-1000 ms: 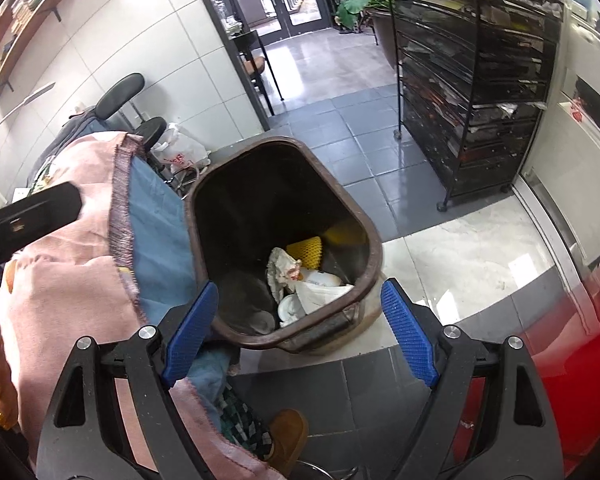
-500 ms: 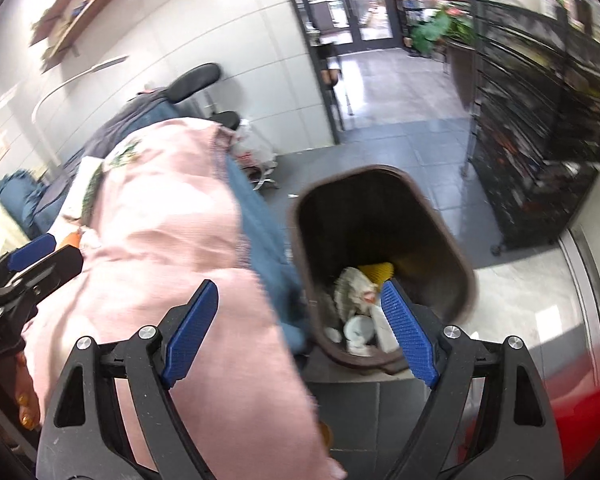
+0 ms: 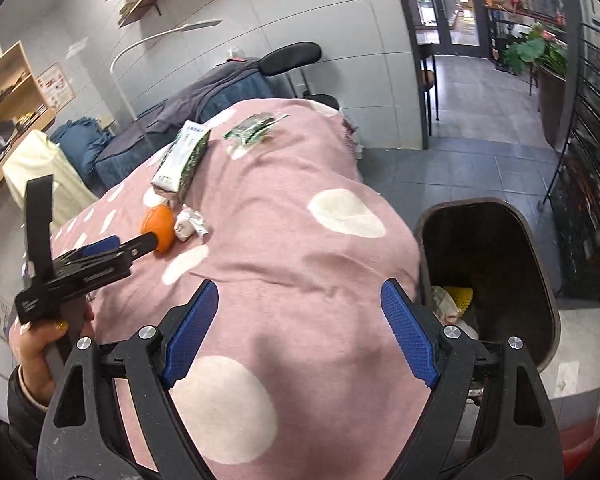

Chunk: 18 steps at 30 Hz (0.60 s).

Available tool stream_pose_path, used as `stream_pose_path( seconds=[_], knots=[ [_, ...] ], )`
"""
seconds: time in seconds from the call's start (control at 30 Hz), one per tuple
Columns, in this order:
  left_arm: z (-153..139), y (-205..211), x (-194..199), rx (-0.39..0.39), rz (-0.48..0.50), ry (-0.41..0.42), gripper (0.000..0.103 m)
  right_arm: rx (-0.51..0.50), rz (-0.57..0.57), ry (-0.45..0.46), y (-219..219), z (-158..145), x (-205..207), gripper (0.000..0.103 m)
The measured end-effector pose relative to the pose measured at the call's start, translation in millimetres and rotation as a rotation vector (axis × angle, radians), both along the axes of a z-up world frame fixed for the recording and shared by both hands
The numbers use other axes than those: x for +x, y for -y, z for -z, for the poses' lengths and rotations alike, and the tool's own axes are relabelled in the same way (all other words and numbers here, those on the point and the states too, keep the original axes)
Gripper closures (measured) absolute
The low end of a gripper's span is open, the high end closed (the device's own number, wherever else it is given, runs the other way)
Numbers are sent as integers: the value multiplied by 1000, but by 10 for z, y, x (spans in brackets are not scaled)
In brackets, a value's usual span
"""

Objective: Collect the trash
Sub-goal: 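Move both tools back to the table toward the orange peel, then grasp the orange peel with the left gripper while the right grasps the white packet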

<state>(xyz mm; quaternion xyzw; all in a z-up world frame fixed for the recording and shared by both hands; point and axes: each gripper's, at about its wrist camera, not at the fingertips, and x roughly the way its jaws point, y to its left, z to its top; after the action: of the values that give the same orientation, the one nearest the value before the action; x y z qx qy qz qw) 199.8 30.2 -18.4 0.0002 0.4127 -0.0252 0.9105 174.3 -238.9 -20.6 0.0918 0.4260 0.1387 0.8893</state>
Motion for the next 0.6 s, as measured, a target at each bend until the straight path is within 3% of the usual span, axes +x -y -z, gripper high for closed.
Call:
stream_pose_path(
  seconds=[0.13, 0.23, 0.4, 0.5, 0.6],
  knots=[
    [64, -86, 201, 25, 0, -44, 19, -14, -34, -2, -169, -19, 36, 20],
    [159, -184, 333, -15, -3, -96, 25, -29, -49, 1, -243, -53, 22, 20],
    [248, -294, 423, -91, -10, -159, 48, -50, -69, -14, -377, -33, 102, 20],
    [205, -408, 376, -162, -19, -145, 60, -62, -94, -19, -504, -40, 212, 20],
    [146, -507, 264, -211, -28, -114, 64, -89, -150, -43, -718, -22, 376, 20]
  ],
)
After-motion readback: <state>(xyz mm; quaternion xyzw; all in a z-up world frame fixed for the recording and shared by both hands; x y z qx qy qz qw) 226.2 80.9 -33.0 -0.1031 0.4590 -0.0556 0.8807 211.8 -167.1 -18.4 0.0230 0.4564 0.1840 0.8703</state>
